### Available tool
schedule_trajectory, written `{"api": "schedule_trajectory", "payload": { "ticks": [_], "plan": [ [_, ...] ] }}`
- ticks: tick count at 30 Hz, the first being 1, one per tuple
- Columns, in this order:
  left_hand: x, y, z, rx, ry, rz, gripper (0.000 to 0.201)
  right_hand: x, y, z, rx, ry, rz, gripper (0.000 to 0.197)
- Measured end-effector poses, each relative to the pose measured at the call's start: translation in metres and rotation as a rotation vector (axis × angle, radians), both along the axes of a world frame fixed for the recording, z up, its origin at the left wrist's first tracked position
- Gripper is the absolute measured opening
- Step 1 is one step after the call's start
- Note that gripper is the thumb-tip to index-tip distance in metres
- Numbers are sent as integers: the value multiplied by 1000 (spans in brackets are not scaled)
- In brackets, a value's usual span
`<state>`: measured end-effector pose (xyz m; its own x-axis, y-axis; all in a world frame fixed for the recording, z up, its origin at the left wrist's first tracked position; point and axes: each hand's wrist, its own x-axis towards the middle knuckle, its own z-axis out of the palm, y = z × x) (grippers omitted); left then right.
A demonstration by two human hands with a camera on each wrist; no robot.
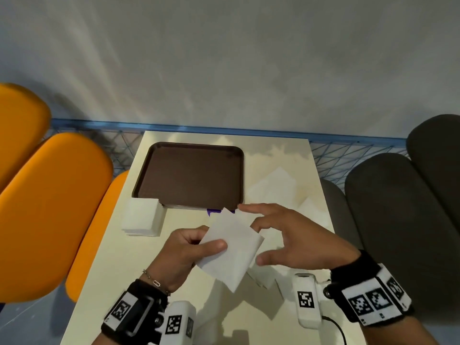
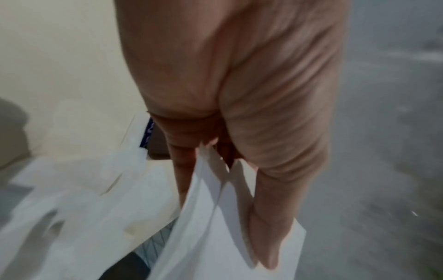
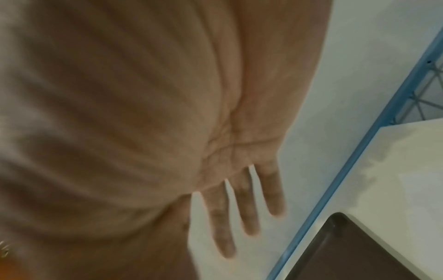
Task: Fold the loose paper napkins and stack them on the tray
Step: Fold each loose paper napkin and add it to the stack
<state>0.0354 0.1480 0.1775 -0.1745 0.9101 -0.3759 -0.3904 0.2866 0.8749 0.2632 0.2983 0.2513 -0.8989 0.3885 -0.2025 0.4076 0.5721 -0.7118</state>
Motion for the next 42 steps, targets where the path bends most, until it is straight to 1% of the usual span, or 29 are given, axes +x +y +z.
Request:
{"api": "schedule_trajectory", "payload": {
  "ticks": [1,2,3,5,7,9,10,12,14,18,21,23,26,30,35,38,40,42],
  "plan": [
    [-3,0,2,19,61,32,72,0,-2,2,-64,-37,-20,41],
    [-6,-1,4,38,114,57,63,-1,-4,3,-144,-39,-55,48],
    [-7,-2,7,56,163,74,52,-4,-7,2,-226,1,-112,48],
    [-9,-4,14,87,246,97,32,-14,-17,-3,-339,133,-268,37],
    [-9,-5,20,117,310,103,23,-27,-27,-12,-369,274,-399,26],
    [-9,-6,24,138,373,90,24,-36,-34,-19,-380,360,-471,15],
    [-9,-6,24,143,396,79,25,-39,-36,-20,-380,369,-494,13],
    [-10,-8,27,149,397,88,28,-44,-36,-21,-366,355,-515,15],
    [-11,-10,30,146,395,154,28,-47,-34,-19,-336,331,-520,18],
    [-13,-6,37,152,458,257,19,-52,-27,-16,-275,291,-518,18],
    [-14,-1,40,163,510,296,19,-57,-24,-16,-265,285,-530,18],
    [-13,3,40,165,513,320,18,-60,-24,-14,-256,292,-530,17],
    [-12,7,36,149,537,368,25,-63,-23,-15,-247,298,-534,15],
    [-9,12,32,127,568,363,26,-66,-21,-16,-223,295,-560,14],
    [-6,19,28,142,611,363,27,-70,-17,-18,-175,282,-592,13],
    [-4,21,29,166,631,370,29,-72,-16,-18,-211,327,-636,11],
    [-4,23,31,188,619,374,31,-73,-15,-16,-293,402,-684,6],
    [-4,23,33,209,607,369,33,-74,-16,-14,-355,461,-717,7]
  ]
}}
